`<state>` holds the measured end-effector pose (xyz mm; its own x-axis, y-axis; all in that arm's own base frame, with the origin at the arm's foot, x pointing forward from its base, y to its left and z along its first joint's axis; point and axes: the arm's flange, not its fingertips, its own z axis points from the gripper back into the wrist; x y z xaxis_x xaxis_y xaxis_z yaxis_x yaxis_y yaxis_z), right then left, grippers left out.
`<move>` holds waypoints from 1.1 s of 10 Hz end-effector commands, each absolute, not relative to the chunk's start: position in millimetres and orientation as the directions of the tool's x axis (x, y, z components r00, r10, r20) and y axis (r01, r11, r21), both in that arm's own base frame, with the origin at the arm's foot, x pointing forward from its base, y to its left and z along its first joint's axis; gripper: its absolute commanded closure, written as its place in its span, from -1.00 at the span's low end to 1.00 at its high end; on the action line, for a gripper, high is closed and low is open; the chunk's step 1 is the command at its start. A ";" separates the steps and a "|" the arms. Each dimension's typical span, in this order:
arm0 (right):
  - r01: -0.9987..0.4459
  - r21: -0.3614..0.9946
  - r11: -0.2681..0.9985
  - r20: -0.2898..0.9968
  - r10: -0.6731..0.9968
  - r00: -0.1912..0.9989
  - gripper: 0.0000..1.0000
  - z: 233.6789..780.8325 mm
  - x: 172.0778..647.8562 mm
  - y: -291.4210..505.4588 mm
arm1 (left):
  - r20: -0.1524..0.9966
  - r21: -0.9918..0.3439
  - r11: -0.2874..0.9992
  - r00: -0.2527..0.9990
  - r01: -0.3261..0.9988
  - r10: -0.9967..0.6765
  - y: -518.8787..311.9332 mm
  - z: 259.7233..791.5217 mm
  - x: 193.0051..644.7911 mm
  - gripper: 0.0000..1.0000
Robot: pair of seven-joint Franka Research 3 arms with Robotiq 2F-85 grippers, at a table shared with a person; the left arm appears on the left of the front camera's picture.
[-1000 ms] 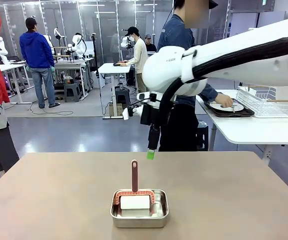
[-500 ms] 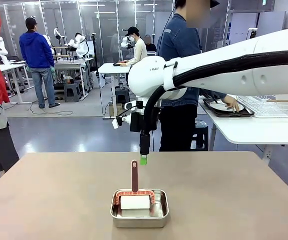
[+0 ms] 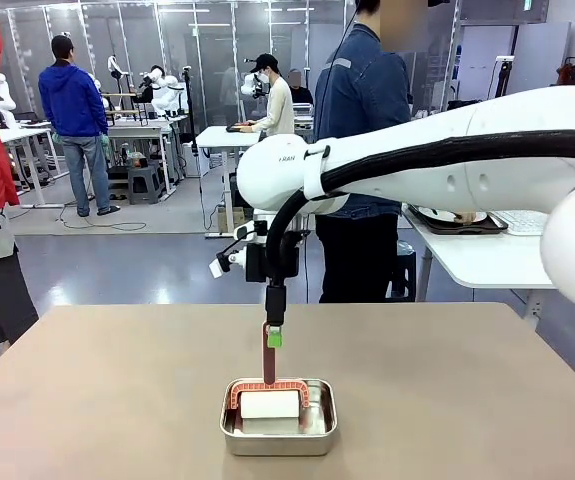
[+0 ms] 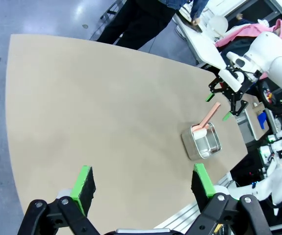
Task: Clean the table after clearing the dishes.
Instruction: When the right (or left) Handle tray is removed, use the right hand (or left hand) to clean the right (or left) side of the table with the Lint Roller.
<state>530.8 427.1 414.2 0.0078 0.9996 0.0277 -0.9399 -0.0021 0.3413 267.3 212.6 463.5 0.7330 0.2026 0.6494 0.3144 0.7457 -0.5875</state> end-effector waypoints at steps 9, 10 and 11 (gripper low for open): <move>-0.919 0.395 -0.008 -0.008 1.000 -0.011 0.94 406.2 525.4 446.0 | 0.643 -0.585 0.752 0.738 0.303 0.204 212.8 464.3 265.9 -1.00; -0.918 0.397 -0.003 -0.003 1.000 -0.005 1.00 406.6 526.3 446.2 | 0.643 -0.585 0.752 0.738 0.303 0.204 212.8 464.3 265.9 -1.00; -0.919 0.394 -0.005 0.000 1.000 -0.006 1.00 406.5 526.5 447.1 | 0.643 -0.585 0.752 0.738 0.303 0.204 212.8 464.3 265.9 -1.00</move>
<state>525.3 437.7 401.3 -0.0174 0.9998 -0.0031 -0.9236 -0.0149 0.3830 267.3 212.6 463.5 0.7330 0.2026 0.6494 0.3144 0.7457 -0.5875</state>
